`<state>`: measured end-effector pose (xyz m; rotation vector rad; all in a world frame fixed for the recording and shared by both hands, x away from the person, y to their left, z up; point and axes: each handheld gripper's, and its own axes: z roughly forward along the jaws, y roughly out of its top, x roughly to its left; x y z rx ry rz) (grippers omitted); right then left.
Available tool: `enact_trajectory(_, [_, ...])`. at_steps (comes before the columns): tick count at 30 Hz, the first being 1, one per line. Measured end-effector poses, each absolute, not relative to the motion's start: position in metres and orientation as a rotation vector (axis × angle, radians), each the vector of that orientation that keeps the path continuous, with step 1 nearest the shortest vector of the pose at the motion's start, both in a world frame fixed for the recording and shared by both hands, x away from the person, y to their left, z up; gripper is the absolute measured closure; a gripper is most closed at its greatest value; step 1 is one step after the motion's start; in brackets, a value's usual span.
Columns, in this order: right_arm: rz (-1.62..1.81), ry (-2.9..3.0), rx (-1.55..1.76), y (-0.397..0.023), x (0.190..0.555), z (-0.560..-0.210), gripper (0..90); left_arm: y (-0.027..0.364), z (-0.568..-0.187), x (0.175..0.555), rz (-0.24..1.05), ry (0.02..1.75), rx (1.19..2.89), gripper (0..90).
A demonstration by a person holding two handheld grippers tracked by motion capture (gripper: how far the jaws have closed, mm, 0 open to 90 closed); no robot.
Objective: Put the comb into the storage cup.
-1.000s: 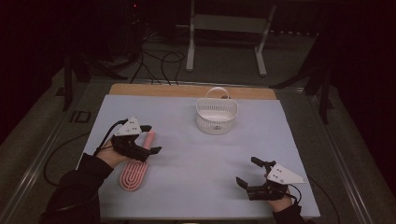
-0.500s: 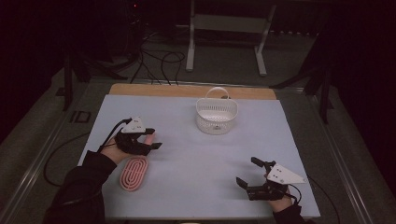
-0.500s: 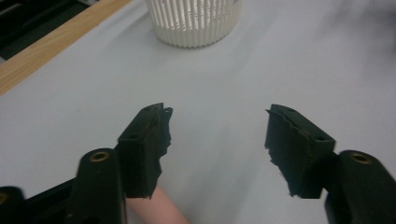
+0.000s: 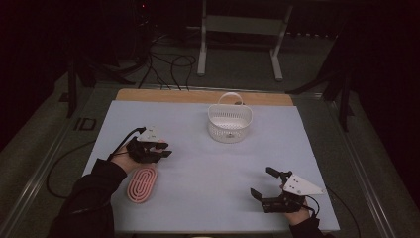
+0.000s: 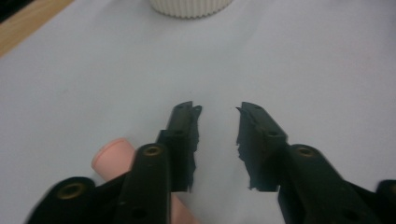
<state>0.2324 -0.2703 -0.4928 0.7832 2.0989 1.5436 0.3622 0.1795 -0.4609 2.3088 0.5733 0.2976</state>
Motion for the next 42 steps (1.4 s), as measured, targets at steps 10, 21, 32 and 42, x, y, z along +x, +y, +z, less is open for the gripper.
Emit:
enact_trajectory(10, [1.549,2.097,0.777,-0.27,0.232,-0.493,9.0,0.18,-0.472,0.368,0.305,0.582,2.399,90.0])
enact_trajectory(21, [1.545,2.097,0.775,-0.271,0.232,-0.492,9.0,0.177,-0.483,0.374,0.305,0.598,2.499,90.0])
enact_trajectory(32, [1.548,2.097,0.776,-0.271,0.232,-0.492,9.0,0.186,-0.489,0.38,0.331,0.638,2.514,90.0])
enact_trajectory(42, [1.553,2.099,0.778,-0.271,0.232,-0.492,9.1,0.199,-0.489,0.38,0.333,0.685,2.537,90.0])
